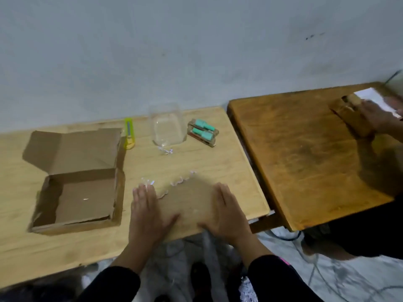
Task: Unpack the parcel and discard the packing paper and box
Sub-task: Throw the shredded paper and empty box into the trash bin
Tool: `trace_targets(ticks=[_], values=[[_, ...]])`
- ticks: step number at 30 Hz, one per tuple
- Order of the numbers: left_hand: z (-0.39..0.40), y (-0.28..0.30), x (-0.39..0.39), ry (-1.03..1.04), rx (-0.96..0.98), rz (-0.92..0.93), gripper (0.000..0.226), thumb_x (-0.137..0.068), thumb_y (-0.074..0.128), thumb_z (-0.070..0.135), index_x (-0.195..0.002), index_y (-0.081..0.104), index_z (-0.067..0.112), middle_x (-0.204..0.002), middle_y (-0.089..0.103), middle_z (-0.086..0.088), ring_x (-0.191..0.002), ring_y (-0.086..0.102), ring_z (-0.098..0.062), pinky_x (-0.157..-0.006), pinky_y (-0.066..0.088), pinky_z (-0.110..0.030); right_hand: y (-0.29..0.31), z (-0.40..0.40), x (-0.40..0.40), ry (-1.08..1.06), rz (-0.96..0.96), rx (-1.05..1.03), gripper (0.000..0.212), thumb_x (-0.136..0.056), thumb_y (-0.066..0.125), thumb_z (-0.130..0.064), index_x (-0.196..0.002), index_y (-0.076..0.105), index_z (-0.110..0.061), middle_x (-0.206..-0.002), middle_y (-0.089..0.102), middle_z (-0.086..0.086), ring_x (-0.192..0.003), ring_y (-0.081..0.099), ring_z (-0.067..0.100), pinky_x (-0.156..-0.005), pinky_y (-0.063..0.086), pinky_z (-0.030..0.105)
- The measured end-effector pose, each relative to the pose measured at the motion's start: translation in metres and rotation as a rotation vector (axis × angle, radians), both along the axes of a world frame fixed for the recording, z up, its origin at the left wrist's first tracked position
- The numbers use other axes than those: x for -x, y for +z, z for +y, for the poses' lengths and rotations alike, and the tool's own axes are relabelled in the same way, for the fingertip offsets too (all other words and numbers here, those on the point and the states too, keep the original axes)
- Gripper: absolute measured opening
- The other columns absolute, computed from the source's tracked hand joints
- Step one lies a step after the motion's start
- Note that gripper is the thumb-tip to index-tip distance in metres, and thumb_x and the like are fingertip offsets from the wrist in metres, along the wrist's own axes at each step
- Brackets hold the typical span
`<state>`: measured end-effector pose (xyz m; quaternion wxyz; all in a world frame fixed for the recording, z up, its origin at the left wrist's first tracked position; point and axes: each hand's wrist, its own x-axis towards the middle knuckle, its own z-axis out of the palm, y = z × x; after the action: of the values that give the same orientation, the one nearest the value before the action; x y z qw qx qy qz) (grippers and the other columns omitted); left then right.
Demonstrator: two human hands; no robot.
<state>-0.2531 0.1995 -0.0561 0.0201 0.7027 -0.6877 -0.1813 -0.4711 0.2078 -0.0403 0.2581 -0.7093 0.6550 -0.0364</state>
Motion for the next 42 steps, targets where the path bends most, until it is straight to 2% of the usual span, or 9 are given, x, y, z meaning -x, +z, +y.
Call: trace_targets(ticks=[2, 5, 14, 20, 24, 30, 33, 36, 42], values=[[-0.007, -0.006, -0.001, 0.09, -0.012, 0.039, 0.117, -0.062, 0.032, 0.084, -0.142, 0.012, 0.0, -0.148, 0.017, -0.032, -0.138, 0.013, -0.047, -0.111, 0.021, -0.055, -0.011, -0.013, 0.0, 0.082, 0.047, 0.039, 0.125, -0.059, 0.032, -0.088, -0.147, 0.002, -0.006, -0.158, 0.002, 0.014, -0.146, 0.002, 0.028, -0.116, -0.002, 0.033], [-0.026, -0.011, 0.002, 0.17, 0.016, 0.045, 0.12, -0.057, 0.031, 0.086, -0.144, 0.005, 0.007, -0.152, 0.009, -0.026, -0.142, 0.005, -0.04, -0.113, 0.015, -0.052, -0.021, -0.037, 0.001, 0.146, 0.037, 0.069, 0.124, -0.058, 0.019, -0.092, -0.148, 0.004, -0.008, -0.158, 0.004, 0.014, -0.146, 0.001, 0.027, -0.117, 0.0, 0.036], [-0.123, -0.012, 0.011, -0.043, 0.066, 0.063, 0.105, -0.071, 0.045, 0.072, -0.147, -0.002, 0.017, -0.158, -0.004, -0.01, -0.145, -0.007, -0.024, -0.118, 0.003, -0.044, -0.035, -0.116, 0.002, 0.311, 0.037, 0.156, 0.106, -0.074, 0.039, -0.075, -0.148, -0.001, -0.011, -0.159, 0.0, 0.007, -0.147, -0.003, 0.019, -0.113, -0.005, 0.028], [-0.129, -0.007, 0.014, -0.144, 0.062, 0.042, 0.082, -0.084, 0.026, 0.065, -0.148, 0.003, 0.019, -0.158, -0.003, -0.004, -0.145, -0.008, -0.017, -0.118, -0.003, -0.04, -0.041, -0.13, 0.002, 0.333, -0.02, 0.227, 0.086, -0.082, 0.02, -0.064, -0.148, 0.008, -0.009, -0.159, 0.009, 0.008, -0.143, -0.004, 0.012, -0.115, -0.001, 0.029], [-0.121, -0.01, 0.03, -0.287, 0.011, -0.024, 0.103, -0.066, -0.02, 0.077, -0.148, 0.002, 0.017, -0.158, -0.005, -0.002, -0.144, -0.009, -0.014, -0.117, -0.002, -0.041, -0.042, -0.126, 0.003, 0.325, -0.06, 0.236, 0.076, -0.088, 0.023, -0.056, -0.148, 0.011, -0.011, -0.158, 0.013, 0.008, -0.144, 0.0, 0.013, -0.116, 0.002, 0.03], [-0.08, -0.017, 0.049, -0.38, 0.103, 0.088, 0.074, -0.094, 0.004, 0.055, -0.136, 0.041, 0.006, -0.143, 0.043, -0.014, -0.133, 0.039, -0.028, -0.109, 0.032, -0.045, -0.039, -0.101, 0.008, 0.328, -0.102, 0.152, 0.08, -0.084, 0.005, -0.062, -0.147, 0.005, -0.013, -0.158, 0.009, 0.005, -0.142, -0.005, 0.008, -0.115, -0.003, 0.026], [-0.054, -0.018, 0.058, -0.357, 0.105, 0.233, 0.083, -0.087, -0.002, 0.065, -0.144, 0.026, 0.012, -0.153, 0.026, -0.005, -0.142, 0.017, -0.015, -0.113, 0.005, -0.031, -0.042, -0.081, 0.01, 0.301, -0.138, 0.181, 0.078, -0.088, 0.001, -0.061, -0.146, 0.012, -0.01, -0.157, 0.017, 0.007, -0.142, 0.001, 0.011, -0.118, 0.003, 0.03], [-0.031, -0.016, 0.064, -0.323, 0.032, 0.391, 0.09, -0.075, -0.008, 0.077, -0.144, 0.005, 0.021, -0.151, 0.005, 0.01, -0.14, -0.002, -0.004, -0.114, -0.003, -0.025, -0.042, -0.057, 0.01, 0.289, -0.182, 0.152, 0.076, -0.089, 0.002, -0.059, -0.146, 0.014, -0.01, -0.156, 0.019, 0.008, -0.143, 0.003, 0.012, -0.117, 0.004, 0.031], [-0.007, -0.004, 0.043, -0.199, 0.079, 0.69, 0.075, -0.086, 0.019, 0.068, -0.143, 0.018, 0.019, -0.148, 0.023, 0.005, -0.136, 0.023, -0.001, -0.11, 0.013, -0.008, -0.036, -0.026, 0.003, 0.269, -0.266, 0.181, 0.074, -0.092, 0.013, -0.058, -0.144, 0.025, -0.006, -0.151, 0.03, 0.012, -0.141, 0.019, 0.019, -0.116, 0.017, 0.04]])
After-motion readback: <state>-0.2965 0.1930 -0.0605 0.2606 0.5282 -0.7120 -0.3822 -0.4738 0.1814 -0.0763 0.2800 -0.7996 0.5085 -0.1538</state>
